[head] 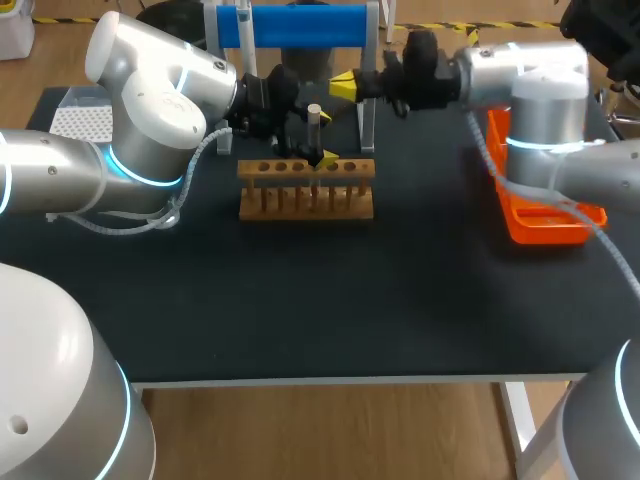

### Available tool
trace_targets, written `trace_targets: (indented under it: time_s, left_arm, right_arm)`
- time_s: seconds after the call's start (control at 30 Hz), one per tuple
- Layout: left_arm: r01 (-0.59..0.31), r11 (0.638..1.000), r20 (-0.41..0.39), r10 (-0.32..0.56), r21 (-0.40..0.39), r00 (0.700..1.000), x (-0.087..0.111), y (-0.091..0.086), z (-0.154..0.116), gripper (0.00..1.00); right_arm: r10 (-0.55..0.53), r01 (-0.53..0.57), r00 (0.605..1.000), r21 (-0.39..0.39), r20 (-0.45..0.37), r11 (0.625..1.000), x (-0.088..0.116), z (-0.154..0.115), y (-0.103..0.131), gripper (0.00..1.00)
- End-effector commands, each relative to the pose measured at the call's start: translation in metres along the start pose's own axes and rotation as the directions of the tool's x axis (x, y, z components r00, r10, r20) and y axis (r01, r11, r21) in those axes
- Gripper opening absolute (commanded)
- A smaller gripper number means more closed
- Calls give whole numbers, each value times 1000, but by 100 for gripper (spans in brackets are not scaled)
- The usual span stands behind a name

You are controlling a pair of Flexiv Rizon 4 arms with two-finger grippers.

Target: Invert the test tube, pick up the pipette, mount the tip to pipette, aspirate from beaker and dispense into the tube, eject the tip, return the pipette, and cap with the stopper.

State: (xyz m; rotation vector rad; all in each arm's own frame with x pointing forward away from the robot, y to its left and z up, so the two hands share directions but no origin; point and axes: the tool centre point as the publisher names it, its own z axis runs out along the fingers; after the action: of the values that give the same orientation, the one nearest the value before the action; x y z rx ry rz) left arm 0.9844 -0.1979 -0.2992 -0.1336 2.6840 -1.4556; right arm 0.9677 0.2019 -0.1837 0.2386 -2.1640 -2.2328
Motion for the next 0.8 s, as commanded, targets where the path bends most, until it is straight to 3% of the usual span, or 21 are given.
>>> trace_targets:
  time_s: [0.03,0.07,0.1,0.13,0.53,0.8]
  left_arm:
    - [0,1000,-5,0,-2,1000,-1,0,0,100]
    - [0,1000,-5,0,-2,1000,-1,0,0,100]
    - [0,1000,-5,0,-2,1000,-1,0,0,100]
    - [0,1000,-5,0,-2,1000,-1,0,0,100]
    - [0,1000,-5,0,-2,1000,-1,0,0,100]
    - [0,1000,-5,0,-2,1000,-1,0,0,100]
  right_arm:
    - [-31,28,999,91,33,995,15,-20,13,12]
    - [-47,42,998,121,42,992,15,-24,12,33]
    - [-61,54,997,149,45,987,15,-28,11,62]
    - [-69,60,996,162,52,985,15,-32,10,100]
    - [-107,65,988,335,110,940,29,-83,-18,100]
    - [-80,18,985,368,152,930,38,-106,-42,100]
